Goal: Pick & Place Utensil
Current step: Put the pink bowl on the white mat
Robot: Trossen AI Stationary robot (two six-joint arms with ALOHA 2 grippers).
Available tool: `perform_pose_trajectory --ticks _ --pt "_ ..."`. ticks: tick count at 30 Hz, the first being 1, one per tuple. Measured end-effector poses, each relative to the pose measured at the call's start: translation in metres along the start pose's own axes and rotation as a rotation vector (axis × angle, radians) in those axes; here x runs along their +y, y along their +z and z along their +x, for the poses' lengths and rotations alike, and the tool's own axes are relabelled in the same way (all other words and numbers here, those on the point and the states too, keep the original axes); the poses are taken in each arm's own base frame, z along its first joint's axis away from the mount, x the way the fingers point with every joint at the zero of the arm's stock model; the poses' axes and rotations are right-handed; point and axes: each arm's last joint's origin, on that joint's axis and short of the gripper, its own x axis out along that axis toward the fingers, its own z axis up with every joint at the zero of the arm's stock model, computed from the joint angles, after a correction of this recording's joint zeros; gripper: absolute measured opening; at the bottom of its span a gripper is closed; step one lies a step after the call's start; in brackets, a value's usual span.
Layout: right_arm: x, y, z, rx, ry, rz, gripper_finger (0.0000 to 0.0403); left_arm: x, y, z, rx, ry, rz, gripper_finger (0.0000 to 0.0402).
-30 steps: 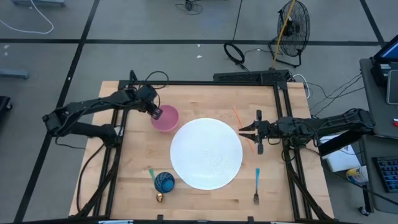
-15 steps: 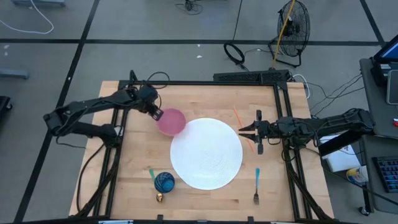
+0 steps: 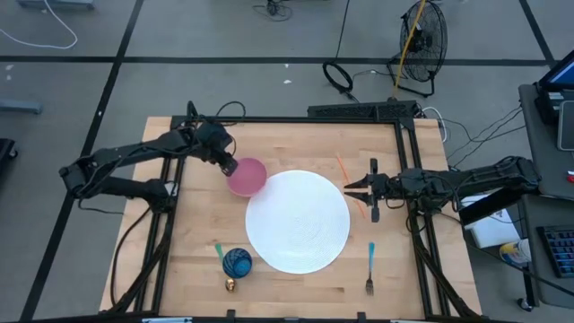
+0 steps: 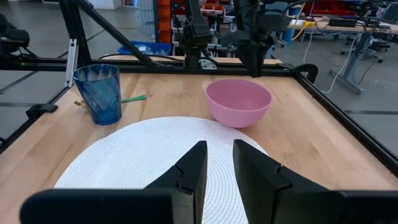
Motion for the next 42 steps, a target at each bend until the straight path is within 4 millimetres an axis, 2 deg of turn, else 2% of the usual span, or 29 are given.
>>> perform_pose_trajectory --ticks 4,12,17,26,37,42 --pt "0.0 0.0 0.0 0.0 0.0 0.0 0.0075 -0.005 -0.001 0.001 0.001 0.02 0.032 0.013" --pt "0.0 0.0 0.0 0.0 0.001 0.008 0.0075 -0.006 -0.004 0.001 0.011 0.085 0.023 0.0232" --pt "0.0 0.0 0.0 0.0 0.003 0.02 0.0075 -0.007 -0.007 0.001 0.036 0.079 0.0 0.0262" --pt "0.0 0.0 0.0 0.0 0.003 0.027 0.0075 -0.007 -0.014 0.007 0.128 0.096 -0.005 0.0232" --pt "0.0 0.0 0.0 0.0 0.003 0.027 0.0075 -0.007 -0.017 0.026 0.219 0.097 -0.002 0.0203" --pt "0.0 0.0 0.0 0.0 0.003 0.027 0.0075 -0.007 -0.017 0.027 0.213 0.117 -0.005 0.0169"
